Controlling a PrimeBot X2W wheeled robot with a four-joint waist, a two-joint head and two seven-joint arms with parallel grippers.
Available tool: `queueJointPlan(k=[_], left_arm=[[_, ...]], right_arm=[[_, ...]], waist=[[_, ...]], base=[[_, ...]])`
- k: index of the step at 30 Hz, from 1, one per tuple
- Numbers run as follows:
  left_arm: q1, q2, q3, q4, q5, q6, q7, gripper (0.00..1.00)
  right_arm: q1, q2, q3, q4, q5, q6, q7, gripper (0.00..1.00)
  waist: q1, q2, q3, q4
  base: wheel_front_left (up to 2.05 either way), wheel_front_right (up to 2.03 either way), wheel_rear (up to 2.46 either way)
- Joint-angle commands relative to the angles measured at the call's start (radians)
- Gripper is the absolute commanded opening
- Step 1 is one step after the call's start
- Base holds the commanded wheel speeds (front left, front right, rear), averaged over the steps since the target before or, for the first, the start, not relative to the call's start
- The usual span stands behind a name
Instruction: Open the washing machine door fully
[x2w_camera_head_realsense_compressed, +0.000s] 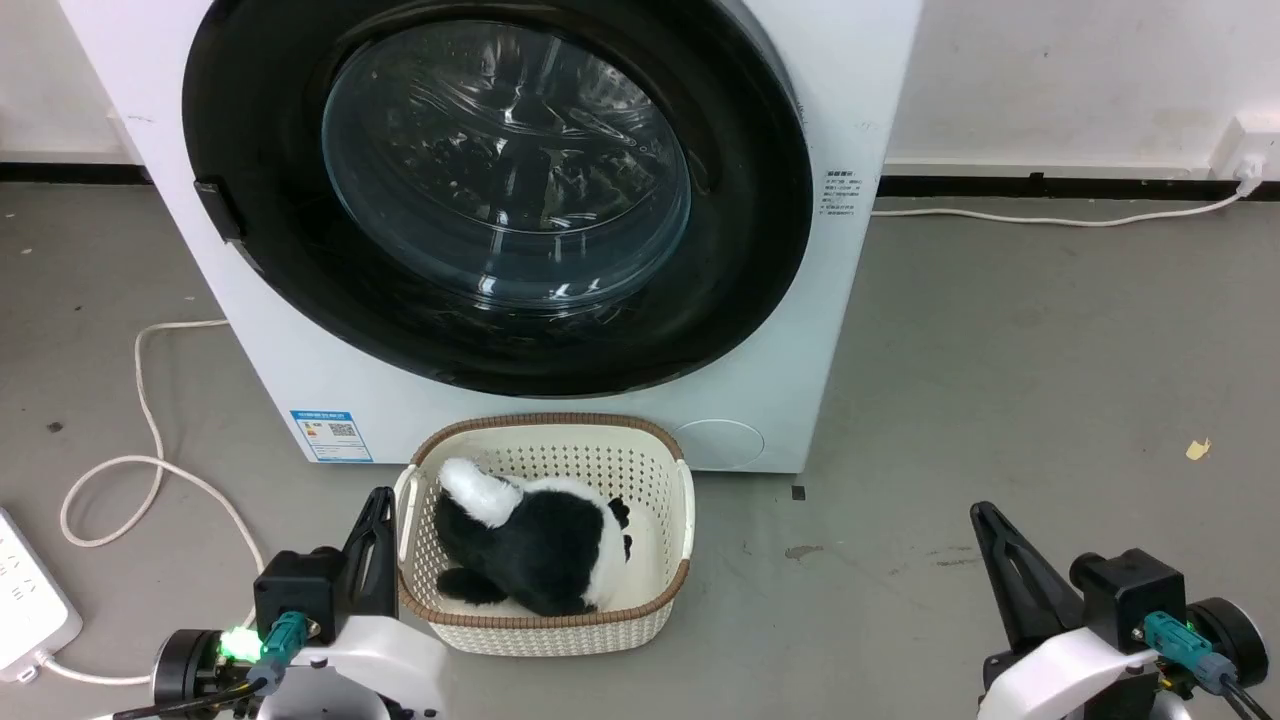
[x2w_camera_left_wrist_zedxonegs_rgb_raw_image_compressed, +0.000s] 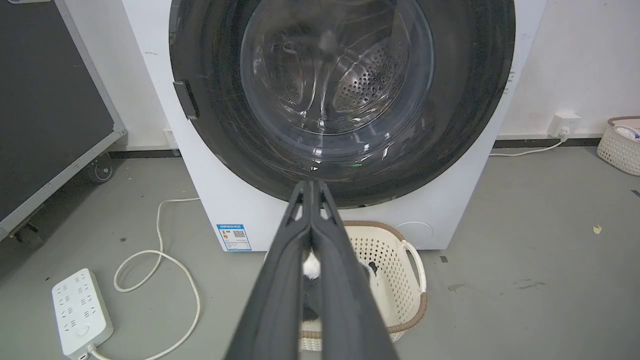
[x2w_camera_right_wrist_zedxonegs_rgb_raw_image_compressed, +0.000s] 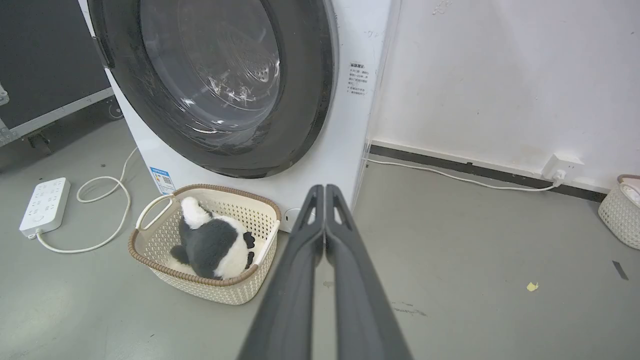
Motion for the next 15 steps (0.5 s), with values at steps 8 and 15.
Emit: queueJointPlan(k=[8, 15], left_arm=[[0.015, 0.001, 0.000, -0.004, 0.009, 0.003, 0.000, 0.00], [0.015, 0.001, 0.000, -0.004, 0.009, 0.003, 0.000, 0.00]], right_arm=[[-0.013, 0.005, -0.001, 0.002, -0.005, -0.002, 0.001, 0.00], [-0.013, 0.005, -0.001, 0.002, -0.005, -0.002, 0.001, 0.00]], waist=[[0.0000, 0.0000, 0.000, 0.000], [0.0000, 0.0000, 0.000, 0.000]], base=[[0.00, 0.00, 0.00], [0.00, 0.00, 0.00]])
